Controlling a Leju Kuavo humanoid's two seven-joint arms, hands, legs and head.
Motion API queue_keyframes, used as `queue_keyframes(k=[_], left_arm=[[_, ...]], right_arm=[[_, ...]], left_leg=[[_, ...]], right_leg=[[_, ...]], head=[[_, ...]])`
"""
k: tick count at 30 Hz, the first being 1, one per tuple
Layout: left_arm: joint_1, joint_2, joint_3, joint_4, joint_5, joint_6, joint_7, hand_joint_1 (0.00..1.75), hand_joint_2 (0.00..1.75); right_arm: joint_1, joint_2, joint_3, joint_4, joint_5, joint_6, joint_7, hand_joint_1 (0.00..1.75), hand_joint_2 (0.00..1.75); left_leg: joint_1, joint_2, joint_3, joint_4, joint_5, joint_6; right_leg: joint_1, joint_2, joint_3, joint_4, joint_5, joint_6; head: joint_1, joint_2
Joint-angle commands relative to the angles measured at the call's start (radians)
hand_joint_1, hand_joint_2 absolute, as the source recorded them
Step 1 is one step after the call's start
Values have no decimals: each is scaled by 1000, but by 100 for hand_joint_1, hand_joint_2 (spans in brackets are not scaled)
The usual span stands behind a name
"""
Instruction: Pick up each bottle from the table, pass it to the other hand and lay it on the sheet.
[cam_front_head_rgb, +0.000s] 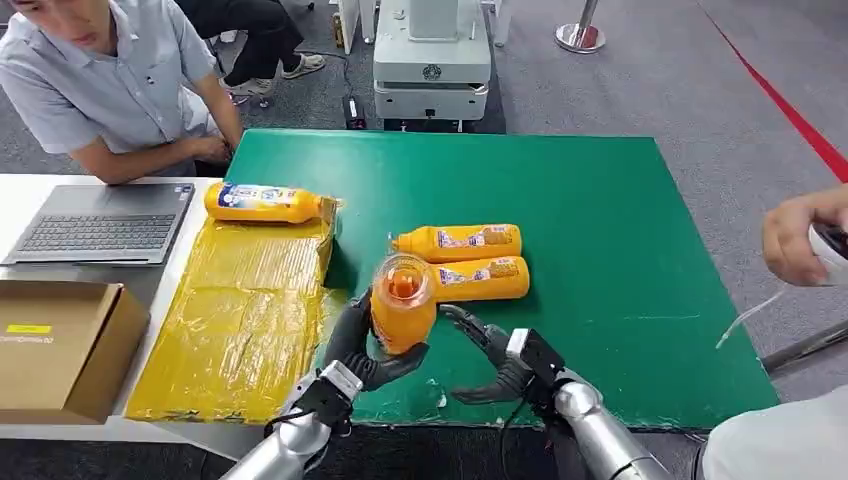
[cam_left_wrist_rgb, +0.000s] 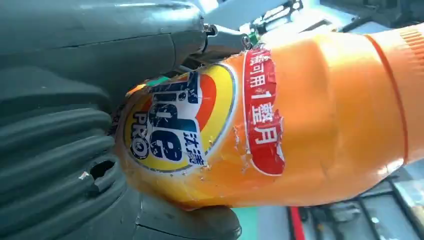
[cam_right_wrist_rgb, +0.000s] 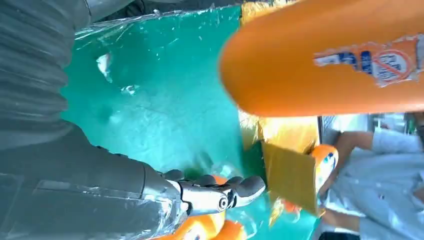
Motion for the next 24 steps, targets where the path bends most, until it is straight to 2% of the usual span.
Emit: queue_keyframes(k=[1, 2, 4, 7, 10, 12, 15, 17, 22, 24], left_arm=[[-96, 105, 31, -103, -204, -18, 134, 175, 175], [-96, 105, 31, -103, -204, -18, 134, 175, 175], [-126, 149, 38, -121, -276, -46, 185, 175, 175], [-251, 245, 15, -95, -526, -57, 300, 175, 175], [-268, 249, 23, -94, -524, -66, 302, 175, 175], [-359, 268, -13, -38, -658, -120, 360, 175, 175], [-506, 248, -77, 88, -731, -304, 391, 175, 175], [-544, 223, -93, 152, -733, -352, 386, 175, 175], [-534, 211, -101, 193, -733, -355, 384, 175, 175], [-561, 236, -138, 222, -789, -369, 396, 175, 175]], right_arm=[[0, 15, -73, -64, 2, -18, -5, 0, 175], [0, 15, -73, -64, 2, -18, -5, 0, 175], [8, 25, -90, -71, 4, -25, -5, 0, 175], [6, 39, -98, -86, 7, -19, -5, 0, 175], [4, 43, -98, -82, 9, -20, -5, 0, 175], [-9, 54, -97, -79, 16, -27, -5, 0, 175], [-22, 66, -96, -84, 17, -19, -5, 0, 175], [-16, 69, -107, -102, 9, -13, -5, 0, 175], [-6, 62, -115, -109, 9, -12, -5, 0, 175], [-1, 57, -122, -104, 8, -13, -5, 0, 175]], left_leg=[[0, 0, 0, 0, 0, 0], [0, 0, 0, 0, 0, 0], [0, 0, 0, 0, 0, 0], [0, 0, 0, 0, 0, 0], [0, 0, 0, 0, 0, 0], [0, 0, 0, 0, 0, 0], [0, 0, 0, 0, 0, 0], [0, 0, 0, 0, 0, 0], [0, 0, 0, 0, 0, 0], [0, 0, 0, 0, 0, 0]], right_leg=[[0, 0, 0, 0, 0, 0], [0, 0, 0, 0, 0, 0], [0, 0, 0, 0, 0, 0], [0, 0, 0, 0, 0, 0], [0, 0, 0, 0, 0, 0], [0, 0, 0, 0, 0, 0], [0, 0, 0, 0, 0, 0], [0, 0, 0, 0, 0, 0], [0, 0, 0, 0, 0, 0], [0, 0, 0, 0, 0, 0]], head=[[-1, 0], [-3, 0], [-7, 0], [0, 0], [-1, 0], [-9, 0], [-2, 0], [4, 0], [-6, 0], [-1, 0]])
